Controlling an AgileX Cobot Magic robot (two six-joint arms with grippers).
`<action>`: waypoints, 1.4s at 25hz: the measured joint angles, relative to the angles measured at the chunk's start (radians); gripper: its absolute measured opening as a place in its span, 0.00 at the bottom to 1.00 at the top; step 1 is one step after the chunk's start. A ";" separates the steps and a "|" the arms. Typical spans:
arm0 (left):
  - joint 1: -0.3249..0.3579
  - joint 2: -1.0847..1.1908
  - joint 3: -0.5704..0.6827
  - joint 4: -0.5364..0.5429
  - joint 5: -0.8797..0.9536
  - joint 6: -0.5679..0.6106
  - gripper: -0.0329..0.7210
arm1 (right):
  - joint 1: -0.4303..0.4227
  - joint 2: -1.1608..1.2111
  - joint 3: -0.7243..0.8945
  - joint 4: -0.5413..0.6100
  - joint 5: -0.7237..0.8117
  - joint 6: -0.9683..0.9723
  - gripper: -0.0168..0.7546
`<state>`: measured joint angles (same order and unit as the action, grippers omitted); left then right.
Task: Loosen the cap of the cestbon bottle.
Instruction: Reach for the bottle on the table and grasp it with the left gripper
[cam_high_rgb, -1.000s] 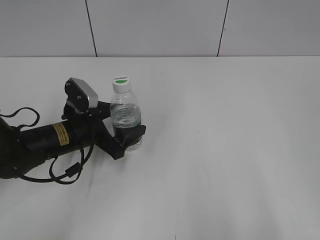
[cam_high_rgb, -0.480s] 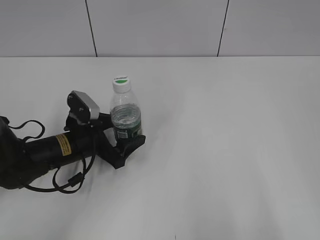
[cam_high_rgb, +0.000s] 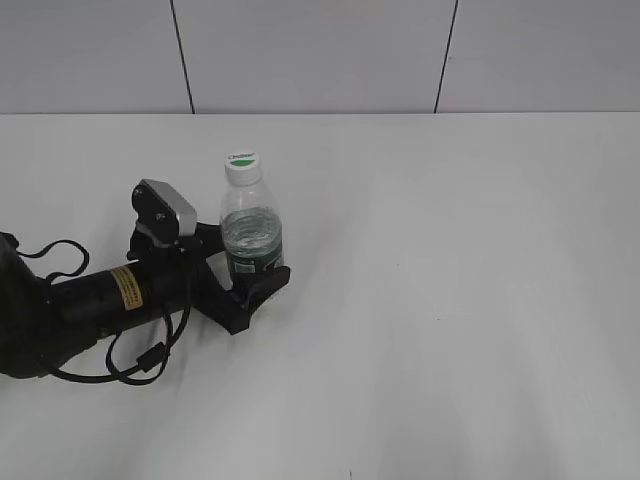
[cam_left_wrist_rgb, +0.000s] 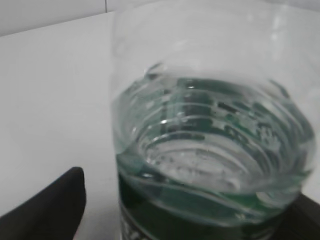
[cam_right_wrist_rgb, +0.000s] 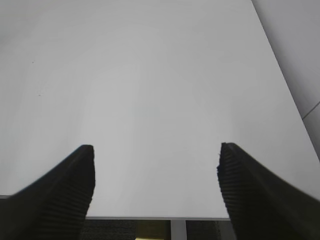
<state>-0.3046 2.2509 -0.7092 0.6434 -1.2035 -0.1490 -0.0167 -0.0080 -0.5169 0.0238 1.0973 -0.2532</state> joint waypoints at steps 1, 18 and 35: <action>0.000 0.000 0.000 0.000 0.000 0.000 0.82 | 0.000 0.000 0.000 0.000 0.000 0.000 0.78; -0.002 0.001 -0.026 0.002 0.000 0.002 0.82 | 0.000 0.000 0.000 0.000 0.000 0.000 0.78; -0.003 0.001 -0.039 0.016 0.000 0.002 0.67 | 0.000 0.000 0.000 0.000 0.000 0.000 0.78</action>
<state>-0.3074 2.2516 -0.7483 0.6595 -1.2037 -0.1472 -0.0167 -0.0080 -0.5169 0.0238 1.0973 -0.2532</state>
